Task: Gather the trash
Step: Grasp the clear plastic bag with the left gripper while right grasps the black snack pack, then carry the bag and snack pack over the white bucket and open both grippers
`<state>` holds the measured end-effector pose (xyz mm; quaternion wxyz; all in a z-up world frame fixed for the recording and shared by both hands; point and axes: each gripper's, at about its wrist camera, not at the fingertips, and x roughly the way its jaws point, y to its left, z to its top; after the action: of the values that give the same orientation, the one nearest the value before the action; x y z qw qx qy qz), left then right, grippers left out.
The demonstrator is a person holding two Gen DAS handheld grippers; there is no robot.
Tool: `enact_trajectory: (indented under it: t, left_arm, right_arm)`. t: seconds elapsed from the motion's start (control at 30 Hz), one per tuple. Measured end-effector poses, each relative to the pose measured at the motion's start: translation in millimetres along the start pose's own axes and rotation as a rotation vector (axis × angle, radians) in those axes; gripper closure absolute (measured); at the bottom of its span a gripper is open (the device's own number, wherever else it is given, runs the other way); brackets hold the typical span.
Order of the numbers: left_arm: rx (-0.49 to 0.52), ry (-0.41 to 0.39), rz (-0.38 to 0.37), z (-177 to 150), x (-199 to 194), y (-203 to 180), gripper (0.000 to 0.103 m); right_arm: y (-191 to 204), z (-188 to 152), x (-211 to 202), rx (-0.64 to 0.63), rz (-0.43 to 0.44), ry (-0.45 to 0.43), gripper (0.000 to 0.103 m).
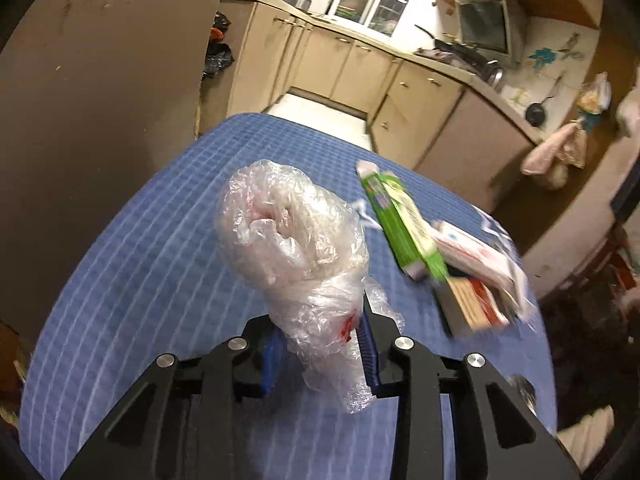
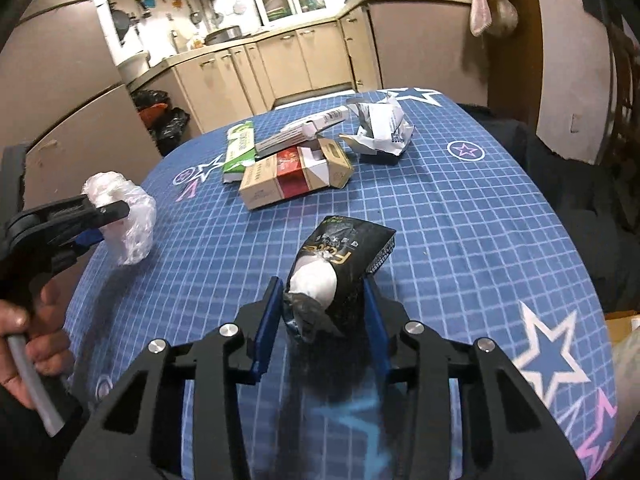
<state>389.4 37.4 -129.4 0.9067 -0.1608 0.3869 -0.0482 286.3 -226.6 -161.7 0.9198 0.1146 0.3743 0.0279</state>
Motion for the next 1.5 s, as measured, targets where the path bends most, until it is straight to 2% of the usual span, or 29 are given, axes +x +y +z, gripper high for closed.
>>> enact_trajectory:
  t: [0.17, 0.4, 0.5, 1.1, 1.5]
  left_arm:
    - [0.049, 0.013, -0.072, -47, -40, -10, 0.068]
    - [0.125, 0.012, -0.108, -100, -77, -34, 0.068]
    - [0.173, -0.005, -0.096, -112, -86, -47, 0.068]
    - [0.29, -0.022, -0.173, -137, -105, -113, 0.068]
    - [0.376, -0.026, -0.241, -147, -110, -163, 0.068]
  right_arm:
    - [-7, -16, -23, -0.042, 0.017, -0.026, 0.068]
    - [-10, -40, -51, -0.097, 0.01, -0.056, 0.069]
    - [-11, -48, -63, -0.116, 0.009, -0.072, 0.069]
    - [-31, -62, -118, -0.137, -0.04, -0.175, 0.069]
    - [-58, -63, -144, -0.086, -0.082, -0.239, 0.069]
